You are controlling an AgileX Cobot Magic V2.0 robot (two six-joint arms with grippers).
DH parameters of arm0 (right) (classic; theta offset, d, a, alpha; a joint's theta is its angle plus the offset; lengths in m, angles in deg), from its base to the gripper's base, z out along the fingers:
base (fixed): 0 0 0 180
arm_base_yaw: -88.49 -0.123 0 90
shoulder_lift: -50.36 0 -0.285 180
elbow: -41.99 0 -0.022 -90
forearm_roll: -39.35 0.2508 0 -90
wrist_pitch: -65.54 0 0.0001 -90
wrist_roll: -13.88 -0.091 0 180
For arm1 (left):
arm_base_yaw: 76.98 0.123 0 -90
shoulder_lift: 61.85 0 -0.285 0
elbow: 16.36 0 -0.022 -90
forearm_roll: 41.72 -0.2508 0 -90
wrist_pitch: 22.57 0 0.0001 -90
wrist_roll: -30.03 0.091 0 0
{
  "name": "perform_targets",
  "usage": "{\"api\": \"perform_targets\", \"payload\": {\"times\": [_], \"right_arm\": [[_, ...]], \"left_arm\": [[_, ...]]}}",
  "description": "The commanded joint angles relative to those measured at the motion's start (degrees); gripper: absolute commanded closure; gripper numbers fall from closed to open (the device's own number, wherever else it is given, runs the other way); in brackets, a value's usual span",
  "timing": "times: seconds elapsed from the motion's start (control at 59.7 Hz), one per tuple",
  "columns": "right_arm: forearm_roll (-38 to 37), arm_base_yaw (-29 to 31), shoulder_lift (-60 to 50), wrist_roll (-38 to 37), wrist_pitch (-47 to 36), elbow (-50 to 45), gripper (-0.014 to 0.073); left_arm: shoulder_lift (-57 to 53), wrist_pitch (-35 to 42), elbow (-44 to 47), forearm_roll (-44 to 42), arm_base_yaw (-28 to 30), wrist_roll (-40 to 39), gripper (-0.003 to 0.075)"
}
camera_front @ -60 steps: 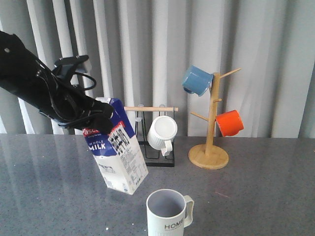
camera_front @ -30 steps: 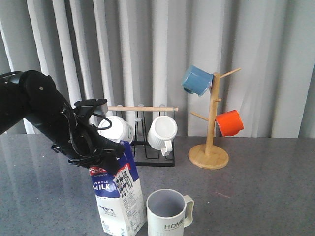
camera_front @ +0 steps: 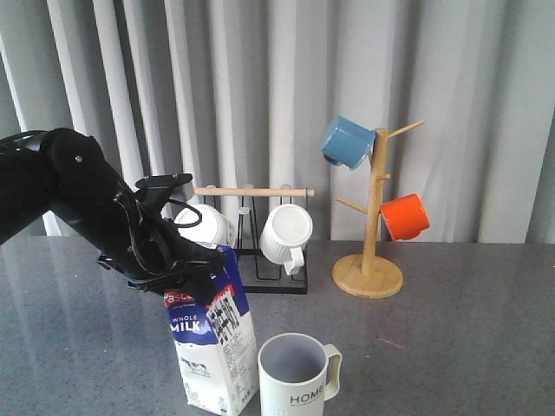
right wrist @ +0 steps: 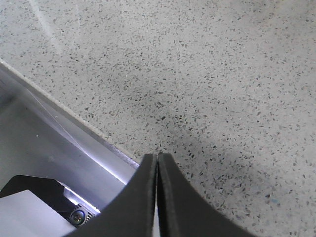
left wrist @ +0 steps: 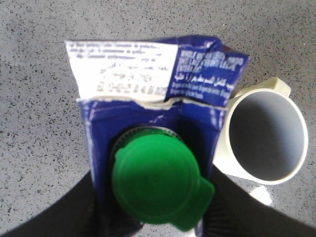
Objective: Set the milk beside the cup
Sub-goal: 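Carry the carton toward the HOME mug and lower it beside it, then open the left gripper and raise it away from the carton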
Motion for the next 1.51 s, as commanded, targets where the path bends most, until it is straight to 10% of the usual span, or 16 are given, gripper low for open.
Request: {"api": "perform_targets", "payload": {"times": [0.0, 0.82, 1.49], "right_arm": [[0.9, 0.2, 0.2, 0.1, -2.8, 1.4, 0.0598], [0.9, 0.2, 0.2, 0.1, -2.8, 1.4, 0.0598], [0.8, 0.2, 0.2, 0.1, -3.1, 1.4, 0.0598]], "left_arm": [[-2.5, -0.8, -1.1, 0.2, -0.2, -0.5, 0.0705], [-4.7, -0.8, -1.1, 3.2, -0.2, -0.7, 0.0195], [-12.4, -0.8, -1.1, 2.7, -0.2, -2.0, 0.017]]}}
